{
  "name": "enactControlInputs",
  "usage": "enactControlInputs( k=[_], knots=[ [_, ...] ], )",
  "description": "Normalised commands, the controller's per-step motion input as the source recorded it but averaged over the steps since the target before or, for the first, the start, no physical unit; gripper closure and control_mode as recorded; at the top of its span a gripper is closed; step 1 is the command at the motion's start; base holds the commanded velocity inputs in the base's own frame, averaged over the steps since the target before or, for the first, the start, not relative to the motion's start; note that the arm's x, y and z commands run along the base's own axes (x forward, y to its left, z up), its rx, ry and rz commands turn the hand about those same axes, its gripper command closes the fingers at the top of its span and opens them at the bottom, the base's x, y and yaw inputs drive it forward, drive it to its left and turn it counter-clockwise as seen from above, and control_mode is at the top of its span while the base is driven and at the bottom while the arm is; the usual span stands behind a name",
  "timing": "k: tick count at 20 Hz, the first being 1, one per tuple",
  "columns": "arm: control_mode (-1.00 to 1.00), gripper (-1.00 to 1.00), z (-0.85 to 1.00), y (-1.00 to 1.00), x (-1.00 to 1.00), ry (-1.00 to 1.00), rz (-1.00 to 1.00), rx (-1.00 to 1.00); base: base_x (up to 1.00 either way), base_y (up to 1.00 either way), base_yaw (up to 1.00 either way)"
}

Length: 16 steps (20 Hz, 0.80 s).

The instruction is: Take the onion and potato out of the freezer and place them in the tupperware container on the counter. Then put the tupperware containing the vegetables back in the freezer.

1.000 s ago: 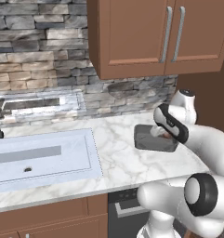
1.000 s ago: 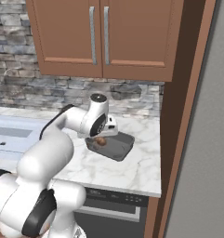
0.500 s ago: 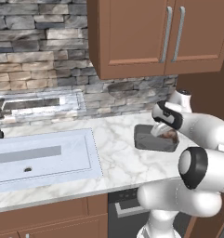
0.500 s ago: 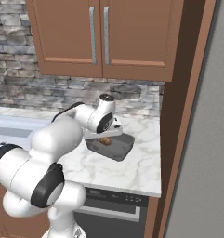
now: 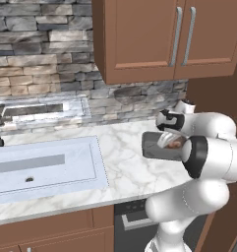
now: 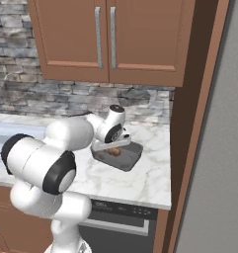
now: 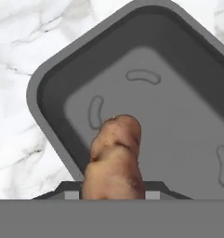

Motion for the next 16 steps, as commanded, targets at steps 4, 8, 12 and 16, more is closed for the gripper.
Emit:
enactControlInputs(
  k=[4,8,12,16],
  knots=[
    [-1.00,1.00,-0.30,0.00,0.31,0.00,0.07,0.00,0.00,0.00,0.00],
    [-1.00,1.00,-0.11,0.00,0.40,0.00,0.04,0.00,0.00,0.00,0.00],
    [-1.00,1.00,-0.06,0.00,0.31,0.00,0.03,0.00,0.00,0.00,0.00],
    [-1.00,1.00,-0.03,0.00,0.18,0.00,0.00,0.00,0.00,0.00,0.00]
  ],
)
